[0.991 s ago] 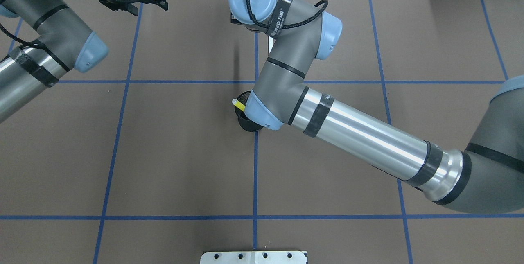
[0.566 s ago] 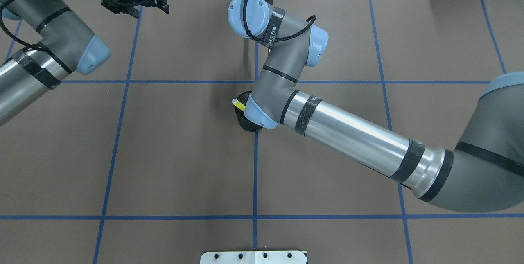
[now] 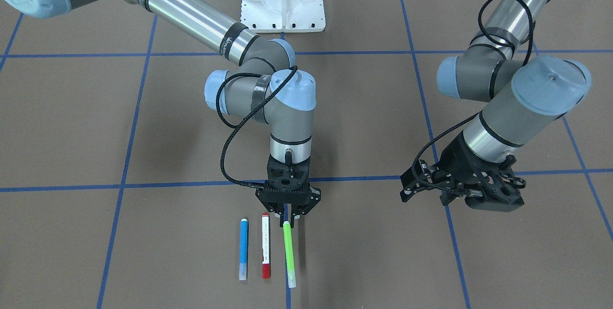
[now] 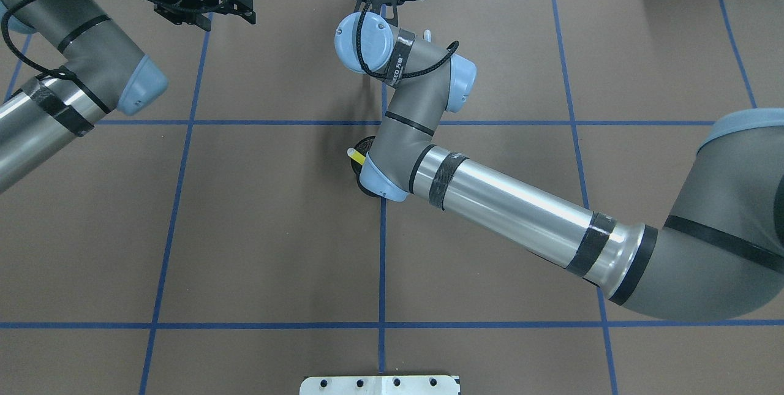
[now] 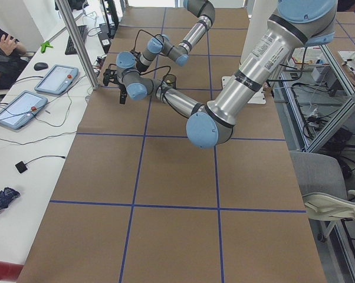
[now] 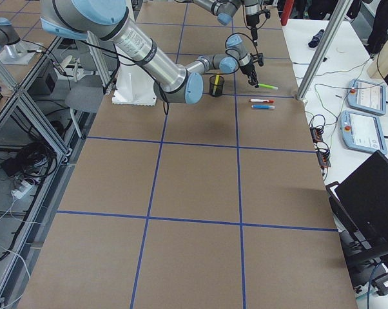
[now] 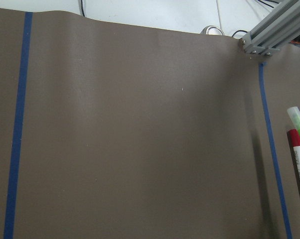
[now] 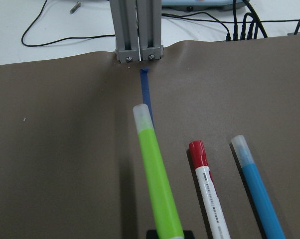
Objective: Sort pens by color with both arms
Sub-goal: 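Set the green highlighter beside the red marker and release it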
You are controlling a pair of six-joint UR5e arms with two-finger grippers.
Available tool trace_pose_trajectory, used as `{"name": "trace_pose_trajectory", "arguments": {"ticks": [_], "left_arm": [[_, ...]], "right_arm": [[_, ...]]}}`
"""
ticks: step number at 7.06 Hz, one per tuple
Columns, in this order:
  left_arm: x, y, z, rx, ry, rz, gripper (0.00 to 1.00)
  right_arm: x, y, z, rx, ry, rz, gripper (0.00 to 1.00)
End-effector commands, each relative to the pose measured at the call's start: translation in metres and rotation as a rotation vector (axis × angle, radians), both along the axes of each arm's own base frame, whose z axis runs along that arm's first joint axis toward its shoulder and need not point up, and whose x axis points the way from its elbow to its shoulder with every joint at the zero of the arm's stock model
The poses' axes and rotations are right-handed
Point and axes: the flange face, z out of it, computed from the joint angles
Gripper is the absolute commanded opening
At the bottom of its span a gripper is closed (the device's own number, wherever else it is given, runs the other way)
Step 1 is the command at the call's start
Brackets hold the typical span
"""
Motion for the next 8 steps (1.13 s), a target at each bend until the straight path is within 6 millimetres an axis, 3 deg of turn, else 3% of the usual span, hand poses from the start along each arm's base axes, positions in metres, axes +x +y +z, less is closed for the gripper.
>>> {"name": "trace_pose_trajectory", "arguments": {"ticks": [1, 2, 4, 5, 6, 7, 8], "left_arm": [[0.002, 0.0, 0.001, -0.003, -0.002, 0.002, 1.0], [0.005, 0.001, -0.002, 0.0, 0.001, 0.006, 1.0], [0.006, 0.003, -0.024, 0.0, 0.02, 0.007, 1.0], [0.011, 0.008, -0.037, -0.052, 0.011, 0.041, 1.0], [0.01, 0.018, -0.074, -0.119, -0.002, 0.078, 1.0], [0.029, 0.055, -0.106, -0.152, -0.002, 0.146, 1.0], [0.059, 0.091, -0.119, -0.25, 0.016, 0.223, 1.0]], "right_arm": [[-0.002, 0.0, 0.001, 0.016, 0.001, -0.019, 0.99], [0.013, -0.009, -0.009, 0.029, -0.008, -0.06, 1.0], [0.074, -0.05, -0.021, -0.01, -0.074, -0.128, 1.0], [0.109, -0.069, -0.014, -0.043, -0.113, -0.153, 1.0], [0.151, -0.089, -0.007, -0.079, -0.158, -0.186, 1.0], [0.181, -0.096, 0.001, -0.114, -0.168, -0.206, 1.0], [0.196, -0.098, 0.0, -0.12, -0.142, -0.224, 1.0]]}}
